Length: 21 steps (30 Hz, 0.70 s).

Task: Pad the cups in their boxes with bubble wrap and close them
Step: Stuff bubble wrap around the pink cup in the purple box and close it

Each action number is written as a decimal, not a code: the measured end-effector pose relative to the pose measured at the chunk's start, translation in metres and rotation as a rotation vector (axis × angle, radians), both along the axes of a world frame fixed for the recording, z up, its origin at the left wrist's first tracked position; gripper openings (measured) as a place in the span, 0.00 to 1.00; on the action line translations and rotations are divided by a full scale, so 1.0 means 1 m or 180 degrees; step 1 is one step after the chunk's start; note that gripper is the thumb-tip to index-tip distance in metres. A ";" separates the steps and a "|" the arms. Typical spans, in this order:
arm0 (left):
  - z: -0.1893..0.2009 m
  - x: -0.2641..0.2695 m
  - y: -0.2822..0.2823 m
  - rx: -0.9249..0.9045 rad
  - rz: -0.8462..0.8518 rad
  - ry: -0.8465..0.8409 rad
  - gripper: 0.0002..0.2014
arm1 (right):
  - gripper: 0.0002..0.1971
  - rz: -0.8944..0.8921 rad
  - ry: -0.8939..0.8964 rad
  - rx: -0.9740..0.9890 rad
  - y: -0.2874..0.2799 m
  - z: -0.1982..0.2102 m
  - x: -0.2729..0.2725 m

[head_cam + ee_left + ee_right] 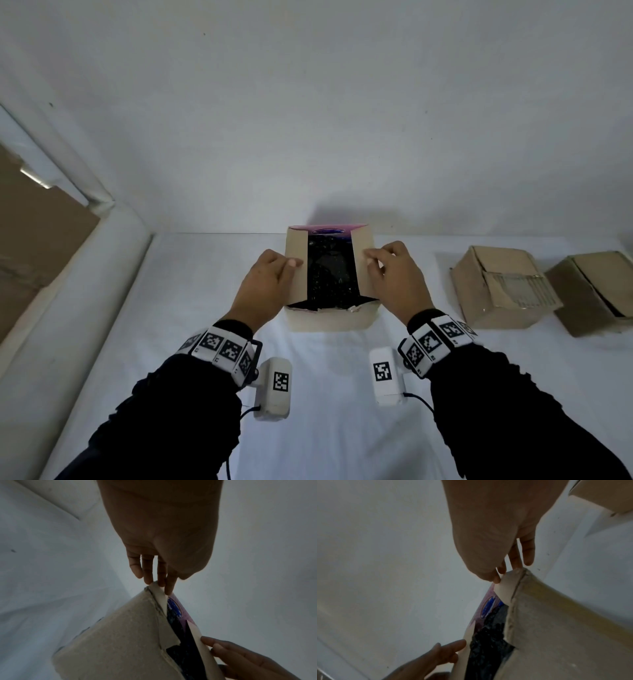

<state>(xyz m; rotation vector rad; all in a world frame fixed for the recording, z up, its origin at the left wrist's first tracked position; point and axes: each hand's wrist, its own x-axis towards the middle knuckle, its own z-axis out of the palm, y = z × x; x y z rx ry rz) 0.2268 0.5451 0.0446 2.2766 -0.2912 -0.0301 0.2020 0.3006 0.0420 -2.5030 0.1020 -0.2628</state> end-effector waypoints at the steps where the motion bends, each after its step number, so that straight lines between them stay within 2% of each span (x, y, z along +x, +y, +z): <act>1: -0.003 0.004 0.000 0.0188 -0.0072 -0.0126 0.12 | 0.13 0.0029 -0.0080 -0.0087 -0.001 -0.002 0.001; 3: -0.008 0.011 -0.001 0.0383 -0.0107 -0.0262 0.15 | 0.08 0.0015 -0.0139 -0.0030 -0.003 -0.003 0.005; 5: -0.010 0.018 -0.005 0.0362 0.0073 -0.0158 0.26 | 0.08 -0.0107 -0.0086 0.0189 -0.003 -0.003 0.011; 7: -0.014 0.027 -0.009 0.0269 0.0231 0.0089 0.39 | 0.17 -0.0326 0.0176 0.0583 -0.005 -0.005 0.021; 9: -0.015 0.038 -0.012 -0.0013 0.0261 0.0548 0.46 | 0.29 -0.0555 0.0725 0.1246 -0.006 -0.004 0.035; 11: -0.015 0.048 -0.013 -0.0450 0.0191 0.1047 0.47 | 0.35 -0.0623 0.1358 0.2010 -0.007 -0.001 0.050; 13: -0.015 0.056 -0.012 -0.0799 0.0136 0.1356 0.49 | 0.39 -0.0575 0.1761 0.2514 -0.008 0.004 0.064; 15: -0.018 0.065 -0.009 -0.1019 0.0077 0.1549 0.52 | 0.43 -0.0515 0.1866 0.2617 -0.009 0.005 0.077; 18: -0.021 0.072 -0.010 -0.1155 0.0004 0.1657 0.50 | 0.45 -0.0292 0.1810 0.2541 -0.007 0.004 0.088; 21: -0.019 0.070 -0.012 -0.1125 -0.0061 0.1479 0.48 | 0.42 0.0077 0.1635 0.2606 -0.008 0.002 0.086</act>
